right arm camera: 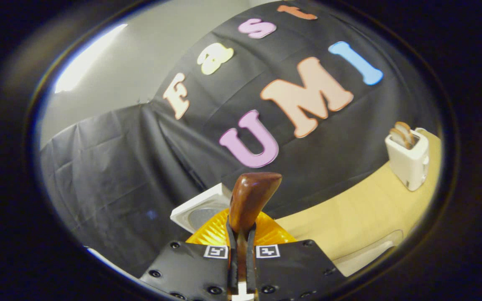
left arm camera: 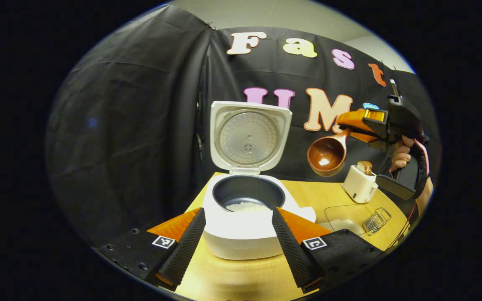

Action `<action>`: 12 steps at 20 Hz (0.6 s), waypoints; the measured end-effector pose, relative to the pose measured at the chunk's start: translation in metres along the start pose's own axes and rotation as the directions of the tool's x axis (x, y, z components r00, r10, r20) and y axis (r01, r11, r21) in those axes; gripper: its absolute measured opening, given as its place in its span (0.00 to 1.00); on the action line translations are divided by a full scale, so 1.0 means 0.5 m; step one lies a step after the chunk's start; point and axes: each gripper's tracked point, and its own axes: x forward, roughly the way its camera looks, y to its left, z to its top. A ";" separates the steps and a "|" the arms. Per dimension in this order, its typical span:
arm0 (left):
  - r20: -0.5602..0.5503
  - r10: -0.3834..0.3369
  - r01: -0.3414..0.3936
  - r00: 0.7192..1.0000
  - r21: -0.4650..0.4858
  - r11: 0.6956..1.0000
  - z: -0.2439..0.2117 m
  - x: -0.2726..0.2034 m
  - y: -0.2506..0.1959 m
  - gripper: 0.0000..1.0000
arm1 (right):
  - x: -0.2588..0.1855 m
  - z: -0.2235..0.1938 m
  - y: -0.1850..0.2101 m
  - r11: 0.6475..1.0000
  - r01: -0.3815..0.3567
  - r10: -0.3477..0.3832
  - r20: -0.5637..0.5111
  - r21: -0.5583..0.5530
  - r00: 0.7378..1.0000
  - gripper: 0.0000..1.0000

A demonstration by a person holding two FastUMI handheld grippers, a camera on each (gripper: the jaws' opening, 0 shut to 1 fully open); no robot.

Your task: Close the left gripper, press the button to open the rice cooker; take a wooden spoon from the chopstick holder with the right hand, scoop a spoonful of rice and pour it into the rice cooker, then put the wooden spoon back into the chopstick holder.

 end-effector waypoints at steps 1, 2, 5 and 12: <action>0.001 -0.014 0.014 1.000 0.012 1.000 0.000 -0.006 -0.016 0.95 | -0.021 0.028 -0.046 0.999 0.038 -0.038 0.026 0.010 0.999 0.08; 0.002 -0.028 0.028 1.000 0.024 0.999 0.003 -0.011 -0.037 0.94 | -0.048 0.060 -0.098 0.997 0.081 -0.081 0.051 0.011 0.995 0.12; -0.008 -0.053 0.053 0.999 0.034 0.998 0.005 -0.015 -0.092 0.94 | -0.146 0.152 -0.277 0.977 0.213 -0.210 0.117 -0.007 0.971 0.08; -0.015 -0.044 0.044 0.999 0.052 0.998 0.016 -0.038 -0.180 0.94 | -0.298 0.262 -0.536 0.906 0.414 -0.396 0.170 -0.091 0.903 0.12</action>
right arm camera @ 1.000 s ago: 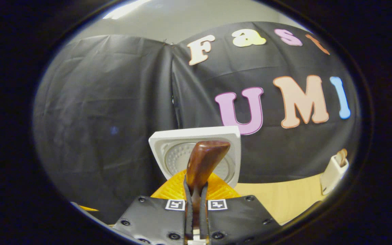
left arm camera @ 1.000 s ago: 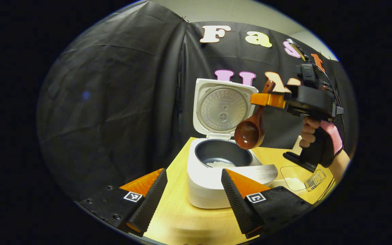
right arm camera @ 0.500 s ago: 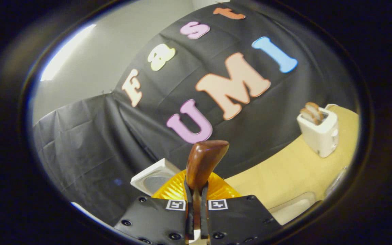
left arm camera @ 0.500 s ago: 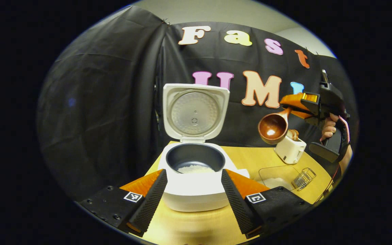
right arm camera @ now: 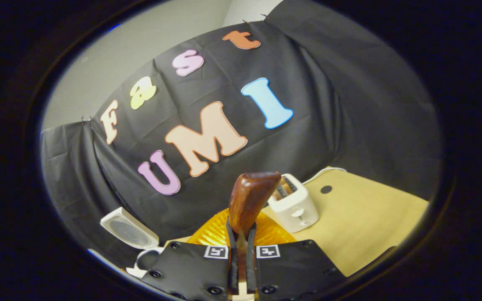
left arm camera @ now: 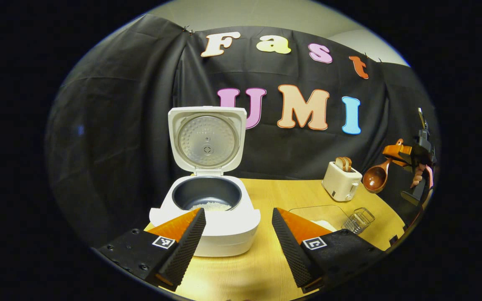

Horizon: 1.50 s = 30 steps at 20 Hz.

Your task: Close the left gripper, press the button to open the rice cooker; take a wooden spoon from the chopstick holder with the right hand, scoop a spoonful of rice and pour it into the rice cooker, then put the wooden spoon back into the chopstick holder.

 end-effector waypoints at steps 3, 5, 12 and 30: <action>0.002 0.020 -0.020 1.000 0.016 1.000 0.007 -0.005 -0.013 0.94 | 0.002 -0.005 -0.072 0.998 0.041 -0.041 0.001 -0.056 0.999 0.09; 0.006 0.028 -0.028 1.000 0.015 0.999 0.011 -0.008 -0.022 0.94 | 0.003 -0.025 -0.107 0.993 0.058 -0.060 -0.010 -0.101 0.998 0.08; 0.016 0.067 -0.067 0.998 -0.013 0.998 0.021 -0.013 -0.038 0.94 | 0.029 -0.124 -0.132 0.970 0.043 -0.060 -0.065 -0.238 0.996 0.09; 0.030 0.103 -0.101 0.994 -0.053 0.993 0.027 -0.027 -0.073 0.94 | 0.051 -0.324 -0.131 0.922 -0.019 -0.060 -0.192 -0.387 0.980 0.13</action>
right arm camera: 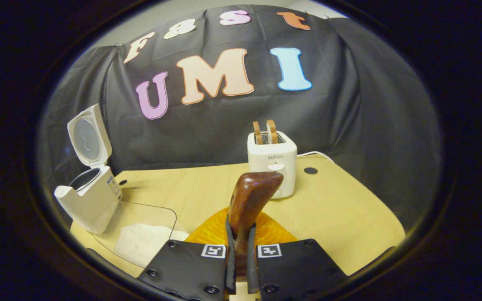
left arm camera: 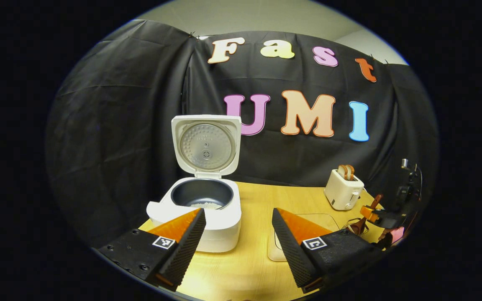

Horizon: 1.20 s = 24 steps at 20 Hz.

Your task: Close the left gripper, press the button to open the rice cooker; take a wooden spoon from the chopstick holder with the right hand, scoop a spoonful of rice and pour it into the rice cooker, then put the wooden spoon back into the chopstick holder.

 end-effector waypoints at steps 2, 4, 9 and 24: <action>0.007 0.002 -0.002 1.000 -0.007 1.000 0.003 0.002 0.003 0.94 | -0.005 -0.010 -0.009 1.000 0.002 -0.002 -0.018 0.028 1.000 0.16; 0.011 -0.003 0.003 1.000 -0.021 1.000 0.010 0.009 0.004 0.94 | -0.027 0.011 -0.011 0.997 -0.013 0.014 -0.013 0.071 1.000 0.18; 0.056 -0.017 0.020 0.998 -0.058 0.998 0.054 0.033 0.023 0.94 | -0.057 0.038 -0.026 0.995 0.002 -0.003 0.005 0.103 1.000 0.56; 0.245 -0.014 -0.001 0.969 0.062 0.998 0.357 0.242 0.160 0.89 | -0.302 -0.077 -0.080 0.951 0.239 -0.233 -0.053 0.199 0.971 1.00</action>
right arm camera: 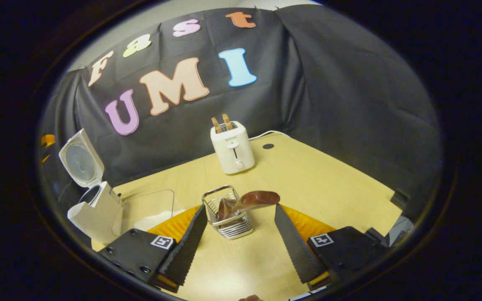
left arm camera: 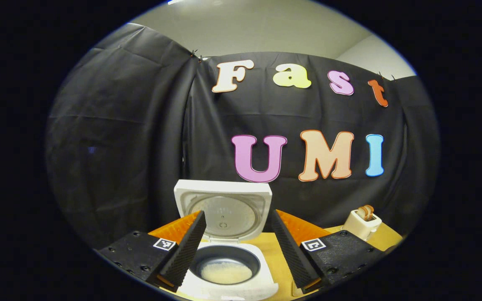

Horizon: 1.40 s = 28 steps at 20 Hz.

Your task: Close the left gripper, press the button to open the rice cooker; take a wooden spoon from the chopstick holder with the right hand, scoop a spoonful of rice and pour it into the rice cooker, then put the wooden spoon back into the chopstick holder.

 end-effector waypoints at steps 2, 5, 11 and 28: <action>0.023 -0.004 0.003 1.000 0.042 0.999 0.029 0.044 0.010 0.89 | -0.034 -0.003 -0.008 0.999 0.030 -0.030 0.008 0.015 1.000 1.00; 0.033 -0.051 0.050 0.998 0.046 0.998 0.057 0.100 -0.007 0.89 | -0.080 0.008 -0.023 0.995 0.086 -0.088 0.036 0.054 0.995 1.00; -0.007 -0.105 0.105 0.994 -0.018 0.994 0.064 0.222 -0.007 0.89 | -0.149 0.035 -0.038 0.972 0.202 -0.213 0.089 0.117 0.973 1.00; -0.252 -0.046 0.047 0.966 -0.002 0.999 -0.039 0.392 0.070 0.90 | -0.228 -0.004 -0.015 0.938 0.309 -0.324 0.080 0.154 0.943 1.00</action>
